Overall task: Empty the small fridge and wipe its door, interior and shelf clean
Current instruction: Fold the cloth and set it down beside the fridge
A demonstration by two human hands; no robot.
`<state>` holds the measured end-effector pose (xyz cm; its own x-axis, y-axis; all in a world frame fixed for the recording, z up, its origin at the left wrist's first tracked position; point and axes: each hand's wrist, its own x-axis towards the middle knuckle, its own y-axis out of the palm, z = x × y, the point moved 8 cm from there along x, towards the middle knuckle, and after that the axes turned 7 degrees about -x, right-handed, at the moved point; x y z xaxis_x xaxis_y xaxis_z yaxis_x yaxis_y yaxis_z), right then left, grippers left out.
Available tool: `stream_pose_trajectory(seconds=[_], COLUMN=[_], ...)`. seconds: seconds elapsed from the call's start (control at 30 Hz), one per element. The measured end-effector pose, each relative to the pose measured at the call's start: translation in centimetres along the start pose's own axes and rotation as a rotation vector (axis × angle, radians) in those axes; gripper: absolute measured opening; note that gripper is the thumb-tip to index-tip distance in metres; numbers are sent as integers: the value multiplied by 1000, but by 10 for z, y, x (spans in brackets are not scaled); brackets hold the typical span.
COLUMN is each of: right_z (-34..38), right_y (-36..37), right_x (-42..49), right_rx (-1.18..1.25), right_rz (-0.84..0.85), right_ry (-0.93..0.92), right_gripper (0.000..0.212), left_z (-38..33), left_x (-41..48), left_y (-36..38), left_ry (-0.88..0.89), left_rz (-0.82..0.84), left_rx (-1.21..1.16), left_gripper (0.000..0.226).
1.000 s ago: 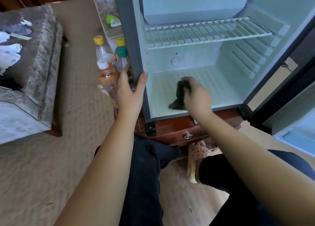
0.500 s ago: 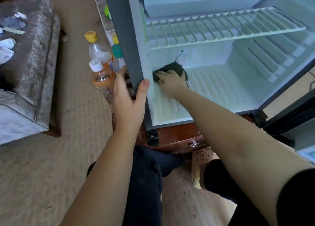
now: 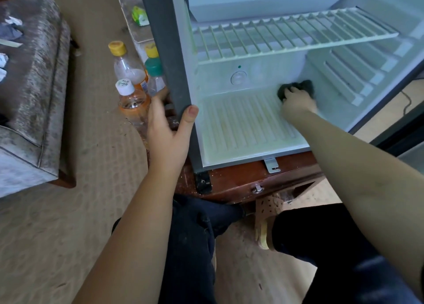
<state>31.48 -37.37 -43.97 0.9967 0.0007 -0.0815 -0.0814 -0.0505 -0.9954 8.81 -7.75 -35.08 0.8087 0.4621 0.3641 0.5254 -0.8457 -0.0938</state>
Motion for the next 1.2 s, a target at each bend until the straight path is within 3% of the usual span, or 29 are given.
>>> stream_pose_trajectory(seconds=[0.17, 0.27, 0.37, 0.5, 0.57, 0.6, 0.73, 0.8, 0.9, 1.03, 1.2], right_z=[-38, -65, -64, -41, -36, -33, 3, 7, 25, 35, 20], right_y=[3, 5, 5, -16, -44, -57, -62, -78, -93, -124, -138], right_x=[-59, -107, -144, -175, -194, -203, -233, -247, -271, -306, -321], right_rx=[94, 209, 242, 401, 479, 481, 274, 371, 398, 601, 832], right_rz=[-83, -142, -135, -71, -230, -300, -183, -239, -158, -109, -144], right_ry=[94, 172, 167, 44, 30, 8, -203, -244, -418, -556, -494], right_gripper=[42, 46, 49, 30, 24, 22, 19, 18, 15, 12, 12], left_z=[-1, -4, -11, 2, 4, 3, -19, -30, -40, -46, -68], left_x=[-2, -9, -22, -43, -52, -57, -84, -100, -125, -153, -164], left_y=[-1, 2, 2, -11, -16, -18, -11, -2, 17, 36, 40], left_ry=[-29, -95, -151, -301, -316, -315, -235, -185, -159, -238, -159], left_rz=[18, 26, 0, -39, -6, 14, 130, 216, 368, 551, 511], left_rx=[0, -35, -35, -7, 52, 85, 245, 299, 309, 168, 204], left_gripper=[58, 55, 37, 12, 4, 7, 11, 12, 16, 38, 28])
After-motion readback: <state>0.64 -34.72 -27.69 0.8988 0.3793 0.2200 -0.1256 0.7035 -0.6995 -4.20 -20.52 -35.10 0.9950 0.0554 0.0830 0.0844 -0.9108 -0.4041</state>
